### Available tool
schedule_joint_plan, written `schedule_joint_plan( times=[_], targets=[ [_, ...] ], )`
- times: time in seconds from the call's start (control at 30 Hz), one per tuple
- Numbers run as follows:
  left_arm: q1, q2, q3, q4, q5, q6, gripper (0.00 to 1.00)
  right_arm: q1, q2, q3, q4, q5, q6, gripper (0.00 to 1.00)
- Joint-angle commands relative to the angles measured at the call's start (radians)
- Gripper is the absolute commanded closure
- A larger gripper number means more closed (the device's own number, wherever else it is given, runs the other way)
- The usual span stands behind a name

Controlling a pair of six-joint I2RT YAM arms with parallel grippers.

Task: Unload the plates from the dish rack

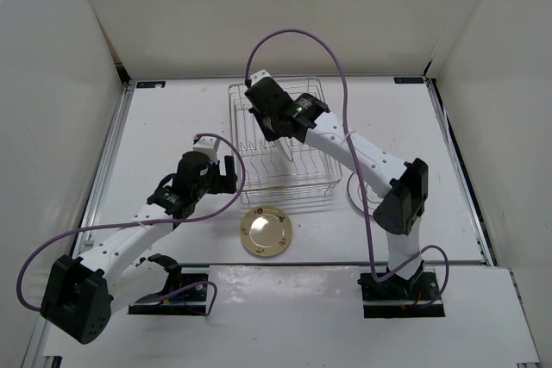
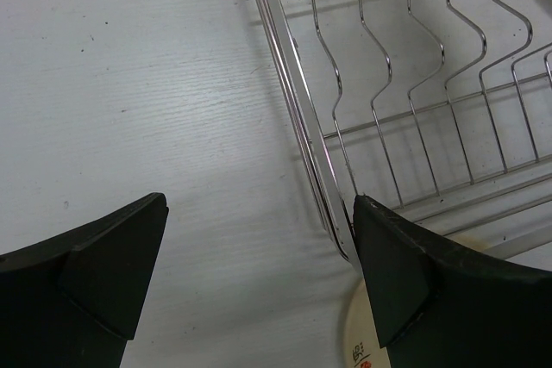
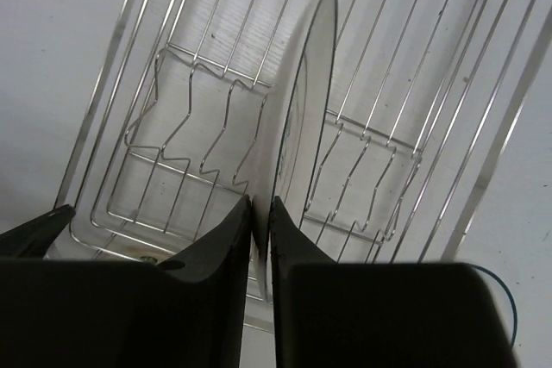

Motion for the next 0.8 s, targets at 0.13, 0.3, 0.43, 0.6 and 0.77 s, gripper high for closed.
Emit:
schedule_joint_plan(
  times=[0.13, 0.3, 0.43, 0.6, 0.77],
  targets=[
    [0.018, -0.006, 0.017, -0.018, 0.001, -0.005, 0.01, 0.001, -0.258, 0.097, -0.054, 0.096, -0.115, 1.00],
    [0.023, -0.003, 0.018, -0.015, 0.007, -0.006, 0.01, 0.002, -0.394, -0.004, -0.036, 0.226, -0.151, 1.00],
    [0.028, -0.003, 0.018, -0.018, 0.009, -0.008, 0.01, 0.002, -0.505, -0.112, -0.060, 0.343, -0.164, 1.00],
    [0.028, -0.001, 0.020, -0.018, 0.015, -0.011, 0.01, -0.001, -0.613, -0.326, -0.086, 0.464, -0.132, 1.00],
    [0.031, 0.000, 0.023, -0.023, 0.016, -0.012, 0.01, -0.010, -0.651, -0.543, -0.091, 0.539, -0.089, 1.00]
  ],
)
